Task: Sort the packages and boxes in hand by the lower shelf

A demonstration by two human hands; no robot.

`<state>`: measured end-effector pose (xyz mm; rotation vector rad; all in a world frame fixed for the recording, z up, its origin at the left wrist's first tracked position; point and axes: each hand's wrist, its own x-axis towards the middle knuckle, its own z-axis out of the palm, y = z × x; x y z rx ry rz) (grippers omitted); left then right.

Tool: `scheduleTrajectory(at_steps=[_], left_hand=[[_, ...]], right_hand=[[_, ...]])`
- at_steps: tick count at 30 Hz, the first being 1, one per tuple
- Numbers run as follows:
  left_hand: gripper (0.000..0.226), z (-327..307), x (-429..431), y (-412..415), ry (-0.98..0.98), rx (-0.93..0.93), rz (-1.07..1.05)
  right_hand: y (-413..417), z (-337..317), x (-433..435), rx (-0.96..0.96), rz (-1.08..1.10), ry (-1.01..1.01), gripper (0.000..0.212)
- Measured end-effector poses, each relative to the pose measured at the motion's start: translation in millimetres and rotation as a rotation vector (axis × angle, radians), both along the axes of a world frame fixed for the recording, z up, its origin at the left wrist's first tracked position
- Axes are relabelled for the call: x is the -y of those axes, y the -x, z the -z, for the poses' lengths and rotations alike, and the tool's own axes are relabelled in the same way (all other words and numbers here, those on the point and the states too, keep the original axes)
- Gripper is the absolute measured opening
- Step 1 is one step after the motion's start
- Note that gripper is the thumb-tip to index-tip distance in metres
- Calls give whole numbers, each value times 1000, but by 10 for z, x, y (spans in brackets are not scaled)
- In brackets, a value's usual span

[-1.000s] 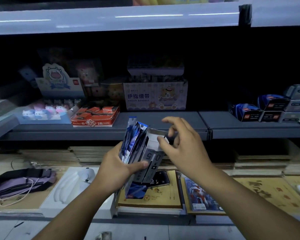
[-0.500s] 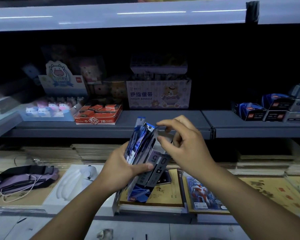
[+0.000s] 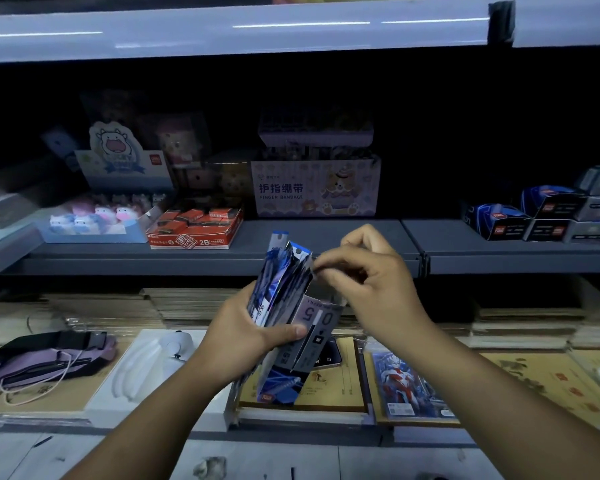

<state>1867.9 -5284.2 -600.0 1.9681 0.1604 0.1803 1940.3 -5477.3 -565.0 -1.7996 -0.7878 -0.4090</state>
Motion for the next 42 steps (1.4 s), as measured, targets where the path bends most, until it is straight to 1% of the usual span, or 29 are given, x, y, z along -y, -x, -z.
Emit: scheduleTrajectory(at_steps=[2, 4, 8, 10, 13, 14, 16, 17, 19, 23, 24, 26, 28, 29, 31, 33, 35, 37, 39, 42], left_hand=[[54, 16, -8, -14, -17, -7, -3], [53, 25, -13, -17, -24, -9, -6], [49, 29, -19, -12, -29, 1, -18], [49, 46, -13, -19, -36, -8, -13], [50, 84, 0, -42, -46, -4, -19], [50, 92, 4, -47, -51, 0, -24], [52, 111, 5, -59, -68, 5, -28], [53, 125, 1, -69, -79, 6, -26], [54, 152, -3, -81, -102, 8, -17], [53, 162, -18, -79, -139, 22, -28], [53, 156, -30, -79, -136, 21, -39], [49, 156, -62, -85, -127, 17, -63], [44, 154, -81, -87, -107, 17, -93], [42, 151, -83, -82, -88, 23, -104], [37, 143, -83, -76, -52, 46, -128], [38, 125, -94, -80, -2, 52, -157], [44, 115, -118, -95, 45, 47, -164], [47, 108, -138, -100, 69, 41, -162], [48, 103, -148, -92, 76, 33, -158], [48, 88, -146, -80, 55, 22, -149]], right_hand=[[-41, -93, 32, -30, 92, -133, 17], [-95, -165, 96, -37, 145, -204, 16], [-105, -145, 115, -60, 89, -185, 18], [-80, -129, 93, -121, 39, -188, 18], [6, -150, 88, -256, -91, -246, 12], [44, -157, 82, -292, -121, -267, 15], [93, -156, 59, -324, -116, -293, 29], [98, -154, 44, -337, -96, -303, 31], [78, -133, 24, -397, -56, -338, 31], [-8, -88, 42, -622, -9, -487, 23], [-29, -86, 53, -664, 21, -503, 25], [-57, -92, 65, -740, 57, -533, 40], [-66, -92, 61, -827, 24, -585, 51], [-56, -95, 53, -857, -11, -598, 51], [-40, -89, 31, -844, -63, -569, 35], [-50, -87, 44, -743, -30, -519, 19], [-88, -105, 95, -631, 45, -517, 17], [-130, -138, 160, -552, 92, -562, 16], [-158, -157, 215, -502, 105, -607, 15], [-163, -162, 239, -475, 103, -633, 14]])
